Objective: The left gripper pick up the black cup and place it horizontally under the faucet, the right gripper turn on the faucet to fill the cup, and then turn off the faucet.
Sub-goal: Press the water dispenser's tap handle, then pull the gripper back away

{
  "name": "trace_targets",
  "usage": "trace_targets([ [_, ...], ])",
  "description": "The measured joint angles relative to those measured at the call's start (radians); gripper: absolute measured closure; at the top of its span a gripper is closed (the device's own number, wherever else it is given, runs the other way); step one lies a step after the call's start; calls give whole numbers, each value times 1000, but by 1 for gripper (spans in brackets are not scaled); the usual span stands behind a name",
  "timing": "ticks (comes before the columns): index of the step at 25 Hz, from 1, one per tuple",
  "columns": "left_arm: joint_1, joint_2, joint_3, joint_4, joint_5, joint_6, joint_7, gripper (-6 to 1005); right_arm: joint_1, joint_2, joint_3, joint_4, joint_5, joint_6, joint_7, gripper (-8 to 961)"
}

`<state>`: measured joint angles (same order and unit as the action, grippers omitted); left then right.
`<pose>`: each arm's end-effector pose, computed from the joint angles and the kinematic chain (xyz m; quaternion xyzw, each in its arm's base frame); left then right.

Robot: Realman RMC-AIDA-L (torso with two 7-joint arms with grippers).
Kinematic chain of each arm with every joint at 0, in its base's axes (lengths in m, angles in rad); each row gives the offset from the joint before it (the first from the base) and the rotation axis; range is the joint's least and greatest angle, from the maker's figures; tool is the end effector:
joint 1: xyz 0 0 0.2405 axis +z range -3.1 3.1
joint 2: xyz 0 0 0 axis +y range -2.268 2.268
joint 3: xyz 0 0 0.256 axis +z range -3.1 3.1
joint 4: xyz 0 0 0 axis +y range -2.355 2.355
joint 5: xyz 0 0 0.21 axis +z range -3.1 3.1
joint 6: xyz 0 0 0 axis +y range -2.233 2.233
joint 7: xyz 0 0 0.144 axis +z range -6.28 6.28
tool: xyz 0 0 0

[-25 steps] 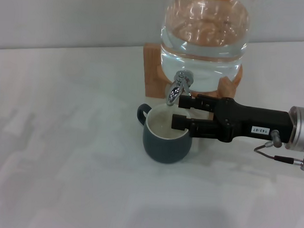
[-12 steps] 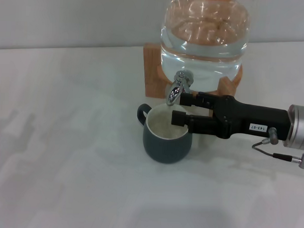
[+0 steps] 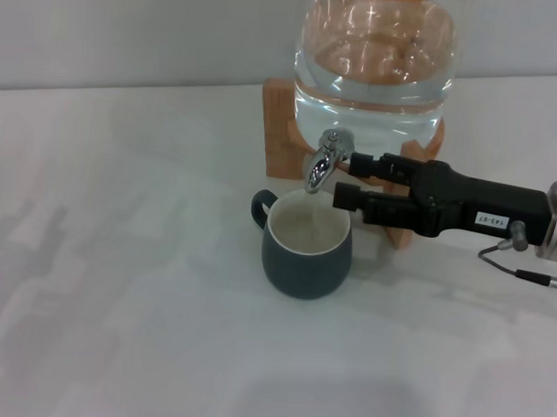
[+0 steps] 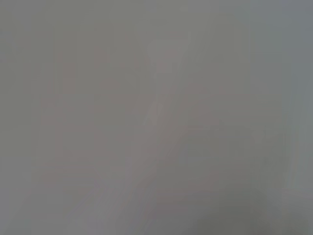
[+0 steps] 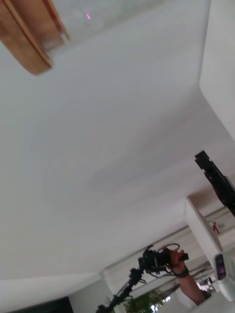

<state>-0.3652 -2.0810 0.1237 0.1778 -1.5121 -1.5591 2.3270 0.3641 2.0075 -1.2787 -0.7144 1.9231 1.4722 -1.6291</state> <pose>-0.3326 0.2837 0.0227 -0.7151 -0.2679 -0.4598 0.4532 0.2262 0.3164 0.0057 -0.8745 0.2577 0.3998 0.0948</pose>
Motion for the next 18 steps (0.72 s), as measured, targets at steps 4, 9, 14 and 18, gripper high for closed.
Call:
trace_targets([
  [4,-1,1,1,0,0,1,0,501,-6,-2,18,-2,-4,5,0,112],
  [9,-1,1,1,0,0,1,0,501,-8,-3,28,-2,-7,3,0,112],
  [14,-1,1,1,0,0,1,-1,501,-9,-4,30,-2,-8,-1,-1,112],
  [18,0,1,1,0,0,1,-10,501,-10,-4,31,-2,-8,-2,-1,112],
])
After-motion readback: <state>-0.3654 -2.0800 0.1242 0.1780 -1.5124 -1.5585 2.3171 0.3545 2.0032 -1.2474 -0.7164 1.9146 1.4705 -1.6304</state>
